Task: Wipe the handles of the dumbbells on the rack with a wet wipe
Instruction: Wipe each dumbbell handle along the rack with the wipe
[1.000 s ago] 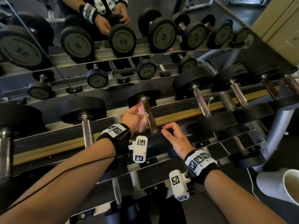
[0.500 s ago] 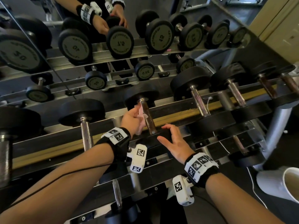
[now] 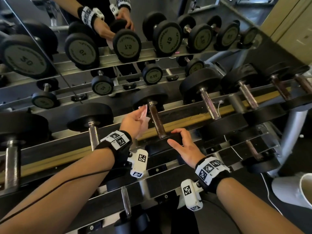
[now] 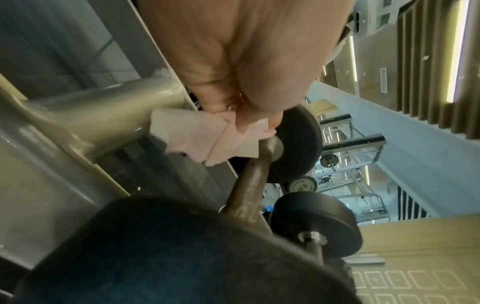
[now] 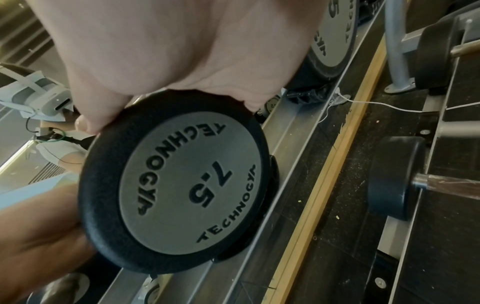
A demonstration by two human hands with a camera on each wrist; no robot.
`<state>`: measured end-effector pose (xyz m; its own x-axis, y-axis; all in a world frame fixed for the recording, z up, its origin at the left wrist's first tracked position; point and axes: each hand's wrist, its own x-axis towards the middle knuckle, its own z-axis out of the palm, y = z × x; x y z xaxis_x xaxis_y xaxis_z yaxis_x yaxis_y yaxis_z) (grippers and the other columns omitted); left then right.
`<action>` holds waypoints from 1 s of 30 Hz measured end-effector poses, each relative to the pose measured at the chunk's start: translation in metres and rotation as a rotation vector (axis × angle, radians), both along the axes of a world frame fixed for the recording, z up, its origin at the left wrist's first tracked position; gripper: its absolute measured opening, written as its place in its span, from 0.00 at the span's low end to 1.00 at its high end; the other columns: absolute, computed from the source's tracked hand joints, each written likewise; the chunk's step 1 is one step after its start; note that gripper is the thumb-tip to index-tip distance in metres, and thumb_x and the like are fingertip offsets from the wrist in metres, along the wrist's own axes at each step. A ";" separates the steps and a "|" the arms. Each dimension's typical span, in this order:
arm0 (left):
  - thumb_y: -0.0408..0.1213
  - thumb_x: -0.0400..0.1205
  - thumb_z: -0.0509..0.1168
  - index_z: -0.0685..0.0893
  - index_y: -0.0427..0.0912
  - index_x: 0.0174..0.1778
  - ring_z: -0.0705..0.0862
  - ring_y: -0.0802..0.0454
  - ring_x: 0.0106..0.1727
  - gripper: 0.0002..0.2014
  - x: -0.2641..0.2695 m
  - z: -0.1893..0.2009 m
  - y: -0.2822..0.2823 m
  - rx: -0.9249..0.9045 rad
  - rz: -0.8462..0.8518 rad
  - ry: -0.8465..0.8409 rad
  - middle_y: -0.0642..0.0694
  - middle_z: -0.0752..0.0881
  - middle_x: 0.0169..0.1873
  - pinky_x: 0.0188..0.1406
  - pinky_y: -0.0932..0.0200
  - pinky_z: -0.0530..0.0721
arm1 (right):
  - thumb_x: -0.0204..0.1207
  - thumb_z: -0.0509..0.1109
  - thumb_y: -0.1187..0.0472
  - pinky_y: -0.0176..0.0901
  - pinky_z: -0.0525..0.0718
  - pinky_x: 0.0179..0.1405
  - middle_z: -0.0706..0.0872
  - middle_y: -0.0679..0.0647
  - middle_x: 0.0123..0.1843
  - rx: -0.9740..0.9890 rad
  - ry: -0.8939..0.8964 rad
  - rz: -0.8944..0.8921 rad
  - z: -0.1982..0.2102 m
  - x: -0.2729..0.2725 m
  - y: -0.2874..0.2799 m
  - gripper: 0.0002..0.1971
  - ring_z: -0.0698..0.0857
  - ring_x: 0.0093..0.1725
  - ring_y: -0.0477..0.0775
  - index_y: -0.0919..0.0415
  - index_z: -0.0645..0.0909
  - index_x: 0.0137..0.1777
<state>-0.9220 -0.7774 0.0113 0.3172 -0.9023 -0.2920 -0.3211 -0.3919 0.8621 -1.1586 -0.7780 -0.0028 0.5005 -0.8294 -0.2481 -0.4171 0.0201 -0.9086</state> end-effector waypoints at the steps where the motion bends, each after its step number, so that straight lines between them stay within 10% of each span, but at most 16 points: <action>1: 0.26 0.86 0.60 0.75 0.59 0.78 0.85 0.53 0.58 0.28 -0.004 -0.004 -0.001 0.002 -0.036 -0.015 0.49 0.85 0.64 0.56 0.61 0.84 | 0.78 0.70 0.43 0.39 0.79 0.58 0.71 0.42 0.64 0.007 -0.003 -0.005 0.000 0.000 0.000 0.18 0.79 0.61 0.48 0.39 0.69 0.64; 3: 0.28 0.85 0.62 0.74 0.60 0.78 0.86 0.57 0.54 0.29 -0.013 -0.010 -0.001 0.028 -0.099 -0.013 0.52 0.87 0.61 0.48 0.68 0.82 | 0.78 0.70 0.44 0.38 0.79 0.57 0.72 0.45 0.65 0.012 0.006 -0.013 -0.001 0.001 -0.001 0.19 0.79 0.61 0.48 0.41 0.69 0.65; 7: 0.23 0.84 0.63 0.71 0.53 0.81 0.82 0.54 0.68 0.31 -0.019 -0.014 0.005 0.026 -0.120 0.135 0.50 0.82 0.71 0.69 0.57 0.80 | 0.79 0.70 0.46 0.28 0.77 0.49 0.71 0.49 0.65 0.011 0.008 -0.011 -0.003 0.001 -0.002 0.18 0.78 0.60 0.42 0.44 0.69 0.65; 12: 0.28 0.85 0.65 0.71 0.54 0.80 0.82 0.61 0.66 0.29 -0.024 -0.016 0.027 0.024 -0.202 0.255 0.52 0.79 0.73 0.60 0.67 0.83 | 0.78 0.70 0.45 0.35 0.79 0.53 0.71 0.51 0.65 0.013 0.012 -0.009 -0.004 0.001 -0.003 0.19 0.78 0.61 0.46 0.45 0.70 0.65; 17: 0.28 0.89 0.56 0.73 0.55 0.79 0.73 0.46 0.78 0.24 -0.026 -0.011 0.038 0.048 -0.234 0.178 0.45 0.76 0.77 0.80 0.43 0.70 | 0.77 0.70 0.43 0.42 0.80 0.58 0.72 0.50 0.64 0.020 0.012 0.005 -0.005 0.000 -0.005 0.16 0.78 0.62 0.48 0.38 0.70 0.60; 23: 0.27 0.87 0.59 0.76 0.52 0.78 0.80 0.49 0.69 0.24 -0.016 0.001 0.044 0.086 -0.336 0.109 0.46 0.82 0.69 0.70 0.55 0.78 | 0.69 0.67 0.33 0.41 0.79 0.55 0.73 0.48 0.63 0.030 0.042 0.029 0.000 -0.001 -0.006 0.20 0.79 0.60 0.48 0.35 0.68 0.58; 30: 0.18 0.84 0.56 0.83 0.51 0.70 0.82 0.54 0.65 0.28 -0.021 0.015 0.051 0.073 -0.368 0.019 0.48 0.84 0.66 0.64 0.63 0.78 | 0.80 0.68 0.44 0.44 0.78 0.58 0.72 0.49 0.63 0.044 0.091 0.084 0.007 -0.002 -0.010 0.19 0.77 0.61 0.49 0.46 0.68 0.65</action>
